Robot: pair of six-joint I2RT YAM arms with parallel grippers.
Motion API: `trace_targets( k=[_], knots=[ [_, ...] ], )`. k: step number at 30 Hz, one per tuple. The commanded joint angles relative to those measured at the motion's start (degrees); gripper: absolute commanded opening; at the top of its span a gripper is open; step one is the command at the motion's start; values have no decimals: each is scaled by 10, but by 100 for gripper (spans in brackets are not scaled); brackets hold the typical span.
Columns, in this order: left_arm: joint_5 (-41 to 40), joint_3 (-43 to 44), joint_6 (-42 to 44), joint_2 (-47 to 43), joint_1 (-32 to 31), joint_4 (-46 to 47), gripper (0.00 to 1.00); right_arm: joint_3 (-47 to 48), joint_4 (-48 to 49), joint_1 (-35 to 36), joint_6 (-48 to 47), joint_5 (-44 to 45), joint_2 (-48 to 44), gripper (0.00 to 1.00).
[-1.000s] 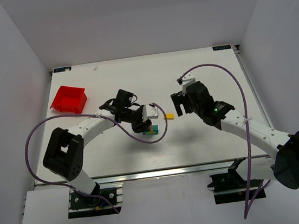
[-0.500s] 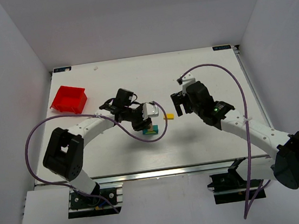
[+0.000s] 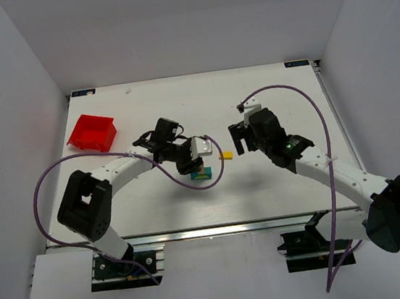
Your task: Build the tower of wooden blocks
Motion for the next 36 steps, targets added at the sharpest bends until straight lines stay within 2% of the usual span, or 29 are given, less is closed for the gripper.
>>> trace_targets(
  k=[1, 10, 11, 14, 15, 21, 26, 30, 33, 35, 36],
  knots=[
    [9, -10, 6, -18, -1, -2, 59, 30, 9, 0, -3, -1, 1, 89],
    [13, 0, 4, -31, 2, -10, 72, 30, 11, -1, -7, -13, -1, 89],
    [12, 0, 2, -34, 3, -8, 82, 30, 13, 0, -13, -15, -1, 89],
    [11, 5, 1, -47, 4, -17, 96, 28, 14, -1, -22, -23, -3, 89],
    [17, 9, 4, -53, 4, -23, 98, 26, 16, 0, -24, -31, -4, 89],
    [1, 34, -1, -85, 6, -28, 98, 7, 32, 1, -107, -113, -6, 89],
    [34, 95, -12, -111, 6, -67, 98, 15, 34, -1, -171, -169, 32, 89],
    [-15, 116, -125, -120, 8, 22, 98, 26, 33, -3, -238, -217, 79, 89],
    [-78, 150, -279, -114, 12, 86, 98, 60, 14, -3, -270, -241, 157, 89],
    [-114, 135, -334, -133, 15, 140, 98, 95, -5, -5, -285, -242, 188, 89],
    [-142, 117, -398, -147, 15, 167, 98, 102, -6, -5, -290, -248, 214, 89]
  ],
)
